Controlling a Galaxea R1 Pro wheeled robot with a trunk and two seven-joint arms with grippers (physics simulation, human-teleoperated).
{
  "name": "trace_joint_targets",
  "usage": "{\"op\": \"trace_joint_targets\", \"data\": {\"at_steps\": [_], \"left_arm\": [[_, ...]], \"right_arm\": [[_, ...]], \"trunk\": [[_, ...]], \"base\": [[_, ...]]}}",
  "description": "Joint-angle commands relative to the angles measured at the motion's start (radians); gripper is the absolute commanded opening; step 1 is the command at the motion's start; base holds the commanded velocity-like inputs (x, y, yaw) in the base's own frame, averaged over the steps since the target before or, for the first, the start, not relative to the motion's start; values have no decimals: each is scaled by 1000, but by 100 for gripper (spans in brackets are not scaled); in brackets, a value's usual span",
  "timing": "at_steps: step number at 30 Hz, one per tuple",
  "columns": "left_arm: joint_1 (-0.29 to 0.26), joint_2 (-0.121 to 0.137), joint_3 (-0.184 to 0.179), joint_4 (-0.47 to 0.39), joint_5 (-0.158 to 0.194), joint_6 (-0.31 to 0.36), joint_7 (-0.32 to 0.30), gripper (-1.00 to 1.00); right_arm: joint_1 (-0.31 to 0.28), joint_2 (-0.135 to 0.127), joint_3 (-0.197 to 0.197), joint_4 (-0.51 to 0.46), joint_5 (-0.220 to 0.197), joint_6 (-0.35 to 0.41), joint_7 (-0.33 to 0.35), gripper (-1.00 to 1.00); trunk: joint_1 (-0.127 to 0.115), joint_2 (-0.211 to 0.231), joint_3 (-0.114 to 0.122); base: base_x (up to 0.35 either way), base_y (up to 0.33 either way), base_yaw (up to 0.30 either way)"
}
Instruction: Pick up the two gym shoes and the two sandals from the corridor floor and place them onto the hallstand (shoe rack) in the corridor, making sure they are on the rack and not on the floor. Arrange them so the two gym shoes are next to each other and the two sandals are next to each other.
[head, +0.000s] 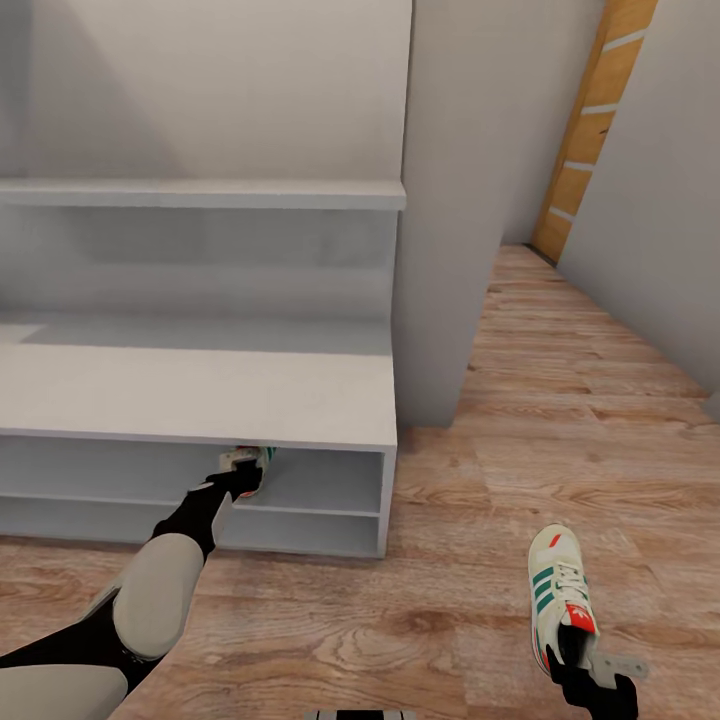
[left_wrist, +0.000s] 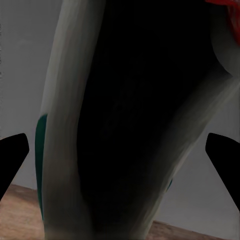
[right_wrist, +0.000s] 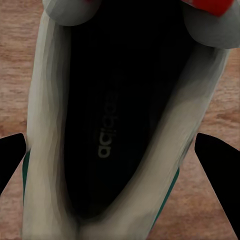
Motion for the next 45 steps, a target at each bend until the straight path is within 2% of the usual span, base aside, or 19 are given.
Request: {"op": "trace_joint_targets", "data": {"at_steps": [1,41,42,45], "left_arm": [[5,-1,12,36,-19,5,-8,-100],[5,0,11,36,-19,6,-10,-100],[4,0,11,36,-18,6,-11,100],[4,-1,10,36,-18,7,-11,100]], "right_arm": [[-1,0,-9,1,7,-4,6,-100],[-1,0,-9,1,7,-4,6,-100],[-1,0,-9,1,7,-4,6,-100],[-1,0,-9,1,7,-4,6,-100]], "trunk": [[0,0,-1],[0,0,-1],[0,0,-1],[0,0,-1]], "base": [[6,0,0],[36,0,0],[1,0,0],[0,0,0]]}}
